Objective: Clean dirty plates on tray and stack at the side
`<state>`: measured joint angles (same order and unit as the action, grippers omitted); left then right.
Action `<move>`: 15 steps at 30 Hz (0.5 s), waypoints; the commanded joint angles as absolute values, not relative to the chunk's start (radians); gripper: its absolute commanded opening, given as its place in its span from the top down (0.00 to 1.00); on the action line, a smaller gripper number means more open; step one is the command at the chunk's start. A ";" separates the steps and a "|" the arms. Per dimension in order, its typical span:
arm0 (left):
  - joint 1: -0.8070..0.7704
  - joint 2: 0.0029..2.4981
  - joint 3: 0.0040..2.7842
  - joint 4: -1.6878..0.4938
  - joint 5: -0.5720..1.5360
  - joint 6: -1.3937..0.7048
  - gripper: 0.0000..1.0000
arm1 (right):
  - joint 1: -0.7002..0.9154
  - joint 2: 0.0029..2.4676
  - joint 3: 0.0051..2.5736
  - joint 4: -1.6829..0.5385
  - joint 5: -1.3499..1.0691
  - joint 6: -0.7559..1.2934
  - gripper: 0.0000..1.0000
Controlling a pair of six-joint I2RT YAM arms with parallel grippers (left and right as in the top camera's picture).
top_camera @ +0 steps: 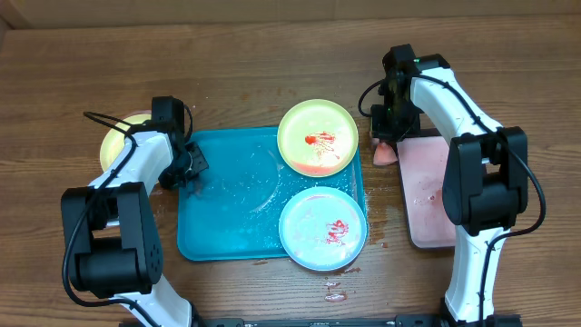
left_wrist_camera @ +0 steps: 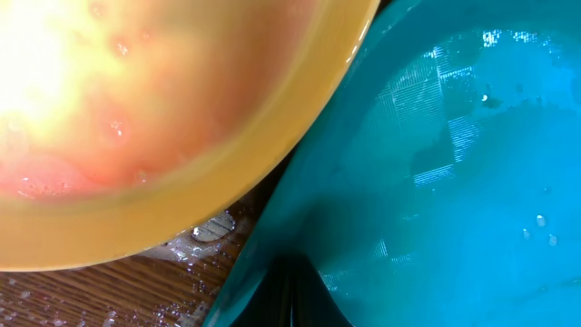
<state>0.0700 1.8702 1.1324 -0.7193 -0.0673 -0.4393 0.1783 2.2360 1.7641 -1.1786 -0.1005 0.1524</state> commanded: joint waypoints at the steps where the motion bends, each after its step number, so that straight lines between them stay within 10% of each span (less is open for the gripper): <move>1: 0.080 1.909 1.109 -0.733 -0.084 -0.450 0.95 | 0.197 2.239 1.755 -1.190 -0.102 0.157 0.96; 15: 0.080 1.909 1.109 -0.738 -0.073 -0.449 0.79 | 0.285 2.149 1.949 -1.328 0.015 0.210 0.96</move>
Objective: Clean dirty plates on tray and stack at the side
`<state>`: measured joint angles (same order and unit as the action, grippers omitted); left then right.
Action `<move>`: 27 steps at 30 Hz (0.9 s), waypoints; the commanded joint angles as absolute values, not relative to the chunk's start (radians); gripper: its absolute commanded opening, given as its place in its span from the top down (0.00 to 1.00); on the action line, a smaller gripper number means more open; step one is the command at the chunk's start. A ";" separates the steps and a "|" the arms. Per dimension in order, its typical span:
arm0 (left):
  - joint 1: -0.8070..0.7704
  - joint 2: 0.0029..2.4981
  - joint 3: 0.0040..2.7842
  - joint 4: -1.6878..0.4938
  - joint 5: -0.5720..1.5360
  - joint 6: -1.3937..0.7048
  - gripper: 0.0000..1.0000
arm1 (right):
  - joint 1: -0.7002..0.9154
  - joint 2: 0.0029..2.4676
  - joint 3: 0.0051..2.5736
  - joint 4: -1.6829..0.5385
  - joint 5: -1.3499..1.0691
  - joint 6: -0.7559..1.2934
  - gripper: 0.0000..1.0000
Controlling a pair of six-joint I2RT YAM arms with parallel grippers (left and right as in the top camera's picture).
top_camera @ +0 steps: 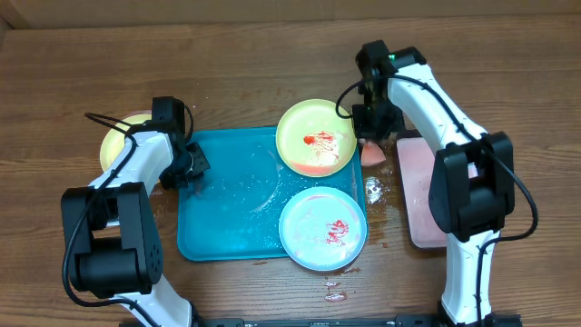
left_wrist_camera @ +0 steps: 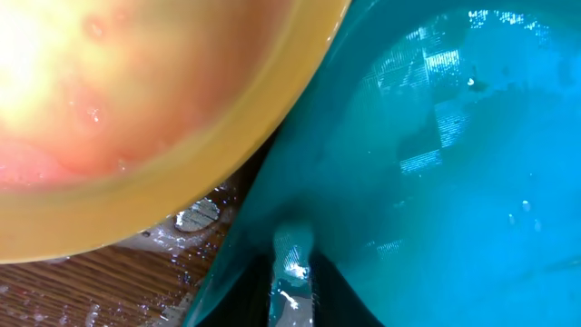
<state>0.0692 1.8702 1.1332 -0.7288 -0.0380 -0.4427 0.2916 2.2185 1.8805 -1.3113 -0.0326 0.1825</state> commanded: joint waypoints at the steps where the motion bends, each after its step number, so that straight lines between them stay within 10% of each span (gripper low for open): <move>1: 0.080 1.909 1.109 -0.739 -0.070 -0.449 0.79 | 0.285 2.146 1.962 -1.340 0.015 0.211 0.96; 7: 0.080 1.909 1.109 -0.736 -0.017 -0.450 0.57 | 0.285 2.131 2.030 -1.396 0.049 0.213 0.96; 27: -0.049 1.909 1.163 -0.710 0.208 -0.369 0.40 | 0.186 2.062 2.088 -1.694 0.268 0.446 0.96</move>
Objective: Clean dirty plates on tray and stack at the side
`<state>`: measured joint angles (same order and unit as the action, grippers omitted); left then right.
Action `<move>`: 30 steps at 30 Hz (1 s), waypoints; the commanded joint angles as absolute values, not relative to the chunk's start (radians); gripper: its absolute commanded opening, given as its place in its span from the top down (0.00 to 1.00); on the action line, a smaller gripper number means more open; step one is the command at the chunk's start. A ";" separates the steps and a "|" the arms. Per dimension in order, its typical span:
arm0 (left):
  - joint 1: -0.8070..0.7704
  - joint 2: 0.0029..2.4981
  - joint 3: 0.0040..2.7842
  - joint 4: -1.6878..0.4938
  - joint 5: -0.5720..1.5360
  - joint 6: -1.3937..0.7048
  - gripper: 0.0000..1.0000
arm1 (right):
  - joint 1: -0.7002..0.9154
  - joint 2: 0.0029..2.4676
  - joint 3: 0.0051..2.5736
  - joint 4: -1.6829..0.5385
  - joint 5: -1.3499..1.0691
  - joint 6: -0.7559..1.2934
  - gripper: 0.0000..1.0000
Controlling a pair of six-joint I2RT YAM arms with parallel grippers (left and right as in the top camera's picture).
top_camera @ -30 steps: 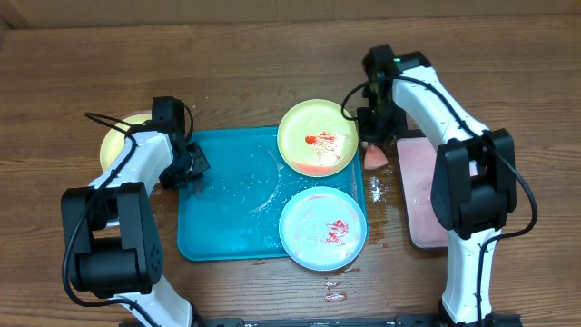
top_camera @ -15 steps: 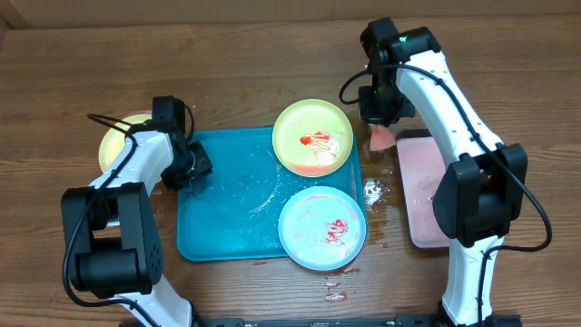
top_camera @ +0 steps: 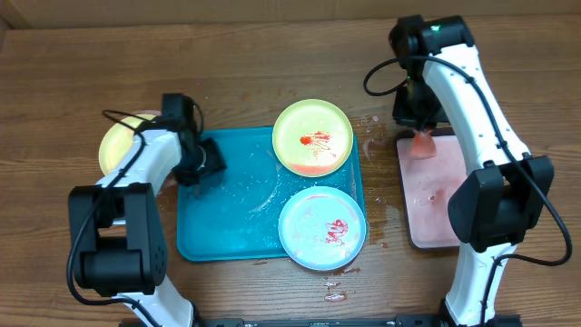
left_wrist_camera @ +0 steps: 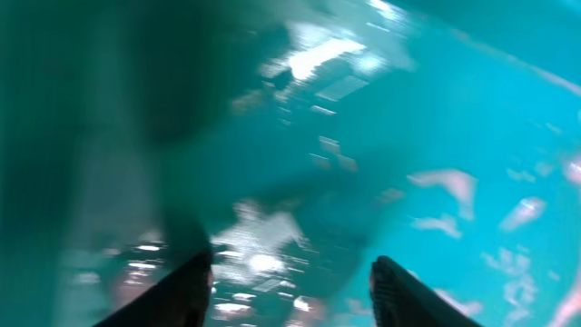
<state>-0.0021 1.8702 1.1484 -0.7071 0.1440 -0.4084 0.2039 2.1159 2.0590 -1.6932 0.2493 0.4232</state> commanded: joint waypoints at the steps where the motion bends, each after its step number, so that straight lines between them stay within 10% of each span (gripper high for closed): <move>1: -0.063 1.909 1.172 -0.711 0.216 -0.366 0.40 | 0.181 2.059 2.088 -1.694 0.268 0.446 0.96; 11: -0.227 1.909 1.259 -0.692 0.223 -0.427 0.23 | 0.173 2.052 2.088 -1.693 0.268 0.440 0.96; 30: -0.319 1.918 1.317 -0.506 0.223 -0.615 0.47 | 0.173 2.052 2.088 -1.670 0.252 0.424 0.96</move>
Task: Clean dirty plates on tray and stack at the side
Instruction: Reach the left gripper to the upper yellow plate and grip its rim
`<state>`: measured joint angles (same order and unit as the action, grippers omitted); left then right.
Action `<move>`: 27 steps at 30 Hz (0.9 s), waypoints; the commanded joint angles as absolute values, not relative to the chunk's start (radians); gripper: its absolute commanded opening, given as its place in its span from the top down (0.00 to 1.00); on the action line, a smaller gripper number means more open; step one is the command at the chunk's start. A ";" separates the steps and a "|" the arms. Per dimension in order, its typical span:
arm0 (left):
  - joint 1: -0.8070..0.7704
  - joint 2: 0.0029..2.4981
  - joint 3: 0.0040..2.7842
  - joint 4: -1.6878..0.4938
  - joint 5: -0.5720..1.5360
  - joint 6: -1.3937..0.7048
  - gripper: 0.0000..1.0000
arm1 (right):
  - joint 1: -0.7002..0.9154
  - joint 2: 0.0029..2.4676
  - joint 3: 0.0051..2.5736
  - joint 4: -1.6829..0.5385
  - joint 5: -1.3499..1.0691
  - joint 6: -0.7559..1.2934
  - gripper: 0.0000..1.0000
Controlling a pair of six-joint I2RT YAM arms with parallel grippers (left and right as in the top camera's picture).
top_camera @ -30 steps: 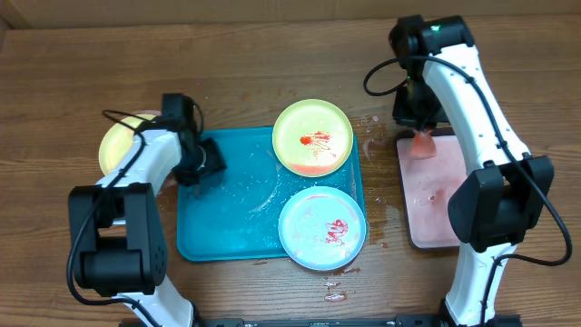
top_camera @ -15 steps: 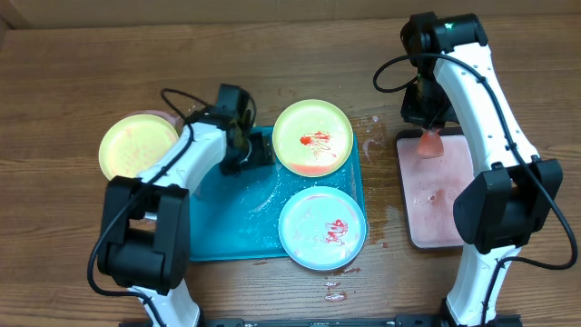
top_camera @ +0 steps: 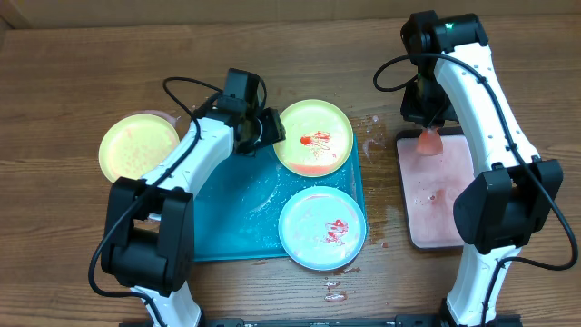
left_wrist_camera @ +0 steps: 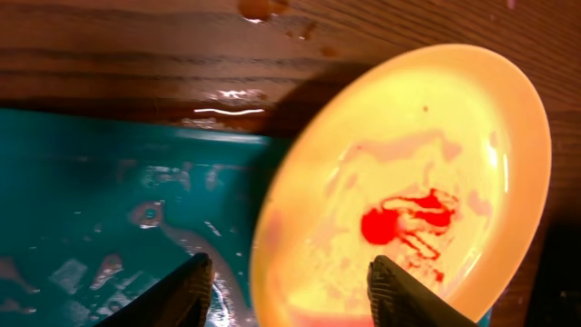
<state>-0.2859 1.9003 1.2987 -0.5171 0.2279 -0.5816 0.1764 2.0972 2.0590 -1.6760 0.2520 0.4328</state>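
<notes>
A teal tray (top_camera: 227, 209) holds two dirty plates. The yellow plate (top_camera: 313, 136) with a red smear sits at its back right, and a blue plate (top_camera: 322, 227) with a red smear at its front right. My left gripper (top_camera: 263, 127) is open at the yellow plate's left rim. In the left wrist view the yellow plate (left_wrist_camera: 408, 182) has its rim between the fingers (left_wrist_camera: 186, 291) of the left gripper (left_wrist_camera: 290, 295). A clean yellow plate (top_camera: 139, 147) lies on the table left of the tray. My right gripper (top_camera: 425, 127) is shut on a pink sponge (top_camera: 425, 142).
A pink mat (top_camera: 436, 195) lies right of the tray, and the sponge hangs over its back edge. Water drops and red smears spot the wooden table (top_camera: 381, 127) between tray and mat. There is also a smear at the front (top_camera: 334, 292).
My left gripper has moved from the tray's left part to the yellow dirty plate's left rim, and it is still open. The right gripper with the sponge has barely moved.
At first my left gripper was at the tray's left rim beside the clean yellow plate, and the right held the sponge left of the mat. Then the sponge was at the yellow plate's right edge. Later it was over the mat's back, with the left gripper open over the tray.
</notes>
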 commanded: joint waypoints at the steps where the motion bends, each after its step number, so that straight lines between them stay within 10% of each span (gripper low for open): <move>1: -0.327 1.924 1.317 -0.499 0.222 -0.617 0.51 | 0.173 2.052 2.088 -1.667 0.242 0.415 0.96; 12: -0.352 2.028 1.317 -0.493 0.221 -0.666 0.55 | 0.173 2.052 2.088 -1.667 0.231 0.415 0.96; 16: -0.352 2.028 1.318 -0.493 0.205 -0.666 0.82 | 0.173 2.052 2.088 -1.667 0.231 0.415 0.96; 20: -0.352 2.028 1.319 -0.498 0.207 -0.666 0.67 | 0.173 2.052 2.088 -1.668 0.231 0.415 0.96; 22: -0.351 2.027 1.322 -0.496 0.206 -0.665 0.43 | 0.173 2.052 2.088 -1.668 0.230 0.415 0.96; 27: -0.351 2.025 1.387 -0.543 0.207 -0.622 0.41 | 0.173 2.052 2.088 -1.667 0.214 0.411 0.96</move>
